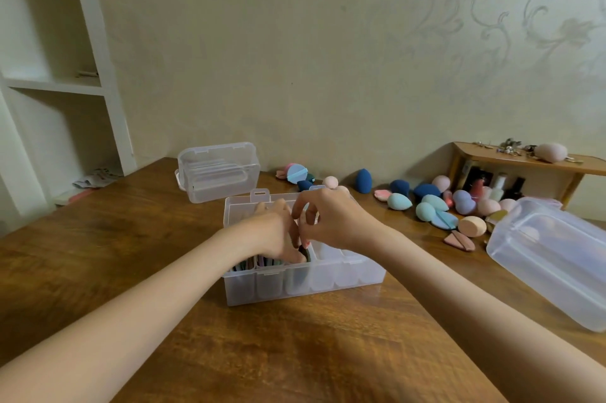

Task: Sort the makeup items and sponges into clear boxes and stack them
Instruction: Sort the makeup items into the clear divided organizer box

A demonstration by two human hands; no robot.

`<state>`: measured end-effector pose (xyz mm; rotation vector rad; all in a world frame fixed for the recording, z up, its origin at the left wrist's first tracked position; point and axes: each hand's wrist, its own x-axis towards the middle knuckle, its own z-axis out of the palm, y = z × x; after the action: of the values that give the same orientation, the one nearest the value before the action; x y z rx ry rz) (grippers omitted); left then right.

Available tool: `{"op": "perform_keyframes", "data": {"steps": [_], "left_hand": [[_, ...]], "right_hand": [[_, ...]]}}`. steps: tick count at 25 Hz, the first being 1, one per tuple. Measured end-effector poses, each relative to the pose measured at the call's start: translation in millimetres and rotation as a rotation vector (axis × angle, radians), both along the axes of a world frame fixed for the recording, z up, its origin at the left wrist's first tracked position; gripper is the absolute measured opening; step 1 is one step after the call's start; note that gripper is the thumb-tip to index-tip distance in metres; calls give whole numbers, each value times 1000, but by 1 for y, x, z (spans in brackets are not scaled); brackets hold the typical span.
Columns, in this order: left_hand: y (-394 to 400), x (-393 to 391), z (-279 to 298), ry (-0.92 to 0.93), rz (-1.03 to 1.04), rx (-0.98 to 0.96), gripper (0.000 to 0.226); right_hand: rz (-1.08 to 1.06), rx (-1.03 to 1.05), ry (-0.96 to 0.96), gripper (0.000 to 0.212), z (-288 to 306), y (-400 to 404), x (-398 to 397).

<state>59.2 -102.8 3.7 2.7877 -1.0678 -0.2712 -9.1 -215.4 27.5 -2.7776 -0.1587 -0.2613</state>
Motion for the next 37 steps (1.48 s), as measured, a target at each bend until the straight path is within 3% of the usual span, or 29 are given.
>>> {"op": "perform_keyframes", "data": {"steps": [4,6,11,14,19,24,28,31,37], "left_hand": [[-2,-3,8,39,-38,89,17],[-3,-5,13,85,-35,72,33],[-8,-5,10,64,39,102,46],[0,2,15,154,84,87,63],[0,-2,17,105,81,101,65],[12,14,28,192,-19,54,40],[30,51,35,193,10,-205,25],[33,82,27,180,-14,-277,20],[24,122,9,165,-65,-322,20]], "right_hand": [[-4,39,-13,22,4,-3,0],[2,75,27,21,5,-6,-2],[-38,177,50,21,4,-12,-1],[7,134,115,28,0,-9,-1],[-3,19,176,27,-24,-1,8],[104,-124,297,28,-11,-8,18],[-67,-18,49,26,13,-33,71],[-124,-42,35,28,21,-46,143],[-184,-306,230,44,-24,-66,262]]}}
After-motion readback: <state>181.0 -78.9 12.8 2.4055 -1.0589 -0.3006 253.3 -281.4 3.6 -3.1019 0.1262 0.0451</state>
